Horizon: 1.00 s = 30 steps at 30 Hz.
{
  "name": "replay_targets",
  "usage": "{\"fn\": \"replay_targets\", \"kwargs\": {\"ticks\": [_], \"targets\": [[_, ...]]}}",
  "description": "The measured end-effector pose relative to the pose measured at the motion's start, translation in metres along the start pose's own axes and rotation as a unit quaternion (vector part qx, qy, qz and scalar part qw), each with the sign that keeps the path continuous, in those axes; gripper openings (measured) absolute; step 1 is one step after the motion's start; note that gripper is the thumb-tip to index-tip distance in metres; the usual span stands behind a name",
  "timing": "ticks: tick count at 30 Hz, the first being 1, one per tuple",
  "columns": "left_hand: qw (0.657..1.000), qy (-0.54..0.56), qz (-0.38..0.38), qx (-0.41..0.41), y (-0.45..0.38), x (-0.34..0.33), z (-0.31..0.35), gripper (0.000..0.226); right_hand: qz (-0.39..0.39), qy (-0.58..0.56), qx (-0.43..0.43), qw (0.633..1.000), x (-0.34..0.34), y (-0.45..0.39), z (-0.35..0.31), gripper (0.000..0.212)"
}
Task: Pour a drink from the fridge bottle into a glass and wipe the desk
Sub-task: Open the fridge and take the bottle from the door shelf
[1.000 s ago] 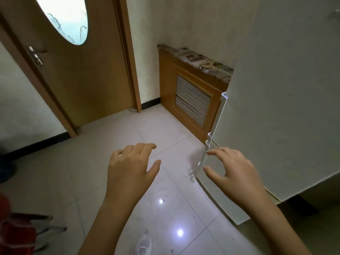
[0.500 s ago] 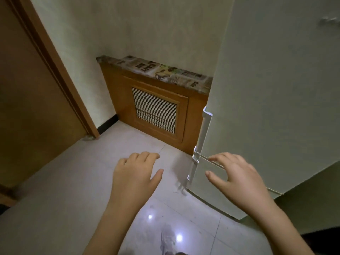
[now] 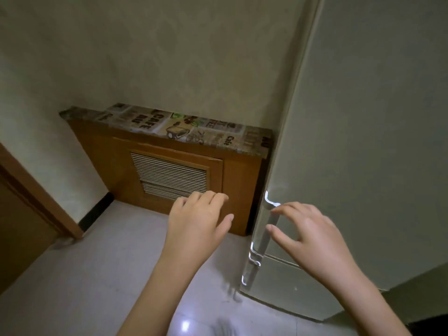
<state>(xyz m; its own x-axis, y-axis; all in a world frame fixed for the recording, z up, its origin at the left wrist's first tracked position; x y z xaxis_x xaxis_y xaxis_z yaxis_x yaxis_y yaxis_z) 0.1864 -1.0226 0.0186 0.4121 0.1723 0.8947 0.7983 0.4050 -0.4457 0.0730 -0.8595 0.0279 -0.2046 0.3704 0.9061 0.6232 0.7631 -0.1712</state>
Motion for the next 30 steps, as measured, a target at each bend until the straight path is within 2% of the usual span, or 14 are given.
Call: {"fn": "replay_targets", "kwargs": {"ticks": [3,6,11,18,21,25,30], "targets": [[0.998,0.027,0.013,-0.054,-0.046,-0.010,-0.002,0.034,0.040,0.018,-0.037,0.998,-0.005,-0.019,0.000,0.031],[0.990,0.069,0.030,-0.117,-0.094,-0.018,0.000,0.042,0.087,0.049,-0.085,0.991,-0.015,-0.039,0.001,0.039],[0.964,0.124,0.083,-0.219,-0.168,-0.027,0.009,0.066,0.145,0.098,-0.198,0.964,-0.036,-0.069,0.004,0.036],[0.935,0.145,0.099,-0.307,-0.219,-0.044,0.029,0.078,0.121,0.155,-0.333,0.922,-0.077,-0.099,0.010,0.035],[0.930,0.167,0.082,-0.317,-0.225,-0.044,0.030,0.081,0.091,0.146,-0.368,0.914,-0.089,-0.108,0.011,0.037],[0.915,0.184,0.079,-0.349,-0.224,-0.045,0.033,0.097,0.074,0.142,-0.402,0.902,-0.099,-0.115,0.012,0.039],[0.923,0.151,0.074,-0.346,-0.226,-0.042,0.037,0.102,0.084,0.148,-0.423,0.890,-0.108,-0.118,0.017,0.035]]}}
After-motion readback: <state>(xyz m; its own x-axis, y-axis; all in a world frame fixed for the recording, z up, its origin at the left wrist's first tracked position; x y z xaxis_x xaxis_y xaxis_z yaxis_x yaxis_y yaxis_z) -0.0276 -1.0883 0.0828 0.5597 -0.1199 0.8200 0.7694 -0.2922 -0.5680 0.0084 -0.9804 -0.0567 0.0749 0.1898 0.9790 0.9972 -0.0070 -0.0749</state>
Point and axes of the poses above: each hand's wrist, its own y-axis away from the middle knuckle, its own x-axis out of the back of the hand, z = x × y, the point moved 4 cm from there along -y, towards the middle knuckle, and after that the axes turned 5 degrees about -y, right-handed, at the moved point
